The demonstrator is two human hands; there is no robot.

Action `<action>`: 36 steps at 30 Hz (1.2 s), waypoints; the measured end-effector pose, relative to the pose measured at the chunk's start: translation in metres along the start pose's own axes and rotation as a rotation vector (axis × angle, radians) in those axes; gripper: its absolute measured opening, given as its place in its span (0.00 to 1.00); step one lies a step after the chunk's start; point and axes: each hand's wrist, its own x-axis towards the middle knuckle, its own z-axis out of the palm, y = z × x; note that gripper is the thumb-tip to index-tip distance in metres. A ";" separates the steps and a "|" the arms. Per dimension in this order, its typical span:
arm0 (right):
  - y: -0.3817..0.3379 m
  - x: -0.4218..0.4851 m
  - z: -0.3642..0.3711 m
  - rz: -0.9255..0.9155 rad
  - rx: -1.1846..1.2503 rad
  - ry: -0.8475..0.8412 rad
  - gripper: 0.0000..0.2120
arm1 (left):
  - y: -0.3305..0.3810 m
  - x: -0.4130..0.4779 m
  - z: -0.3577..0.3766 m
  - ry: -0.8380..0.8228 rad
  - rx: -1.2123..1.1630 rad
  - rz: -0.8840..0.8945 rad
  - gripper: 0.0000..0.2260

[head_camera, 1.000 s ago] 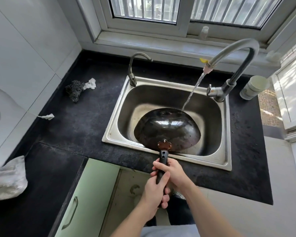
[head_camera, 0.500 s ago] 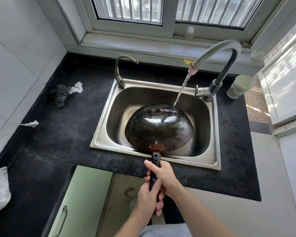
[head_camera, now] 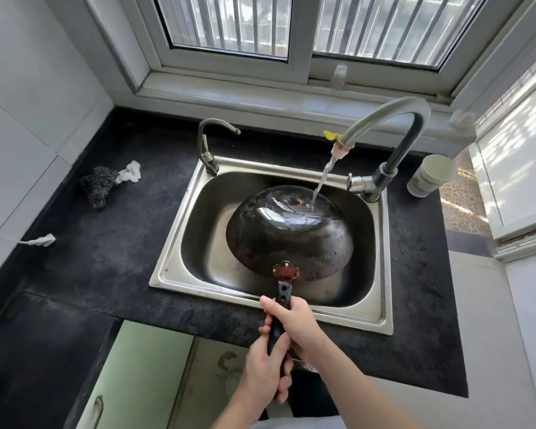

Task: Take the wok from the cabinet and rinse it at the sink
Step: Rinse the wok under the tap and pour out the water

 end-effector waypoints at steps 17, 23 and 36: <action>0.005 0.012 0.015 -0.124 -0.106 -0.044 0.17 | -0.008 0.009 -0.010 0.150 0.127 -0.030 0.13; -0.002 0.014 0.029 -0.068 -0.033 -0.126 0.19 | 0.010 0.001 -0.016 0.149 0.046 -0.046 0.15; 0.000 0.001 0.015 0.003 0.245 -0.021 0.18 | 0.019 0.004 -0.017 0.080 0.428 0.030 0.14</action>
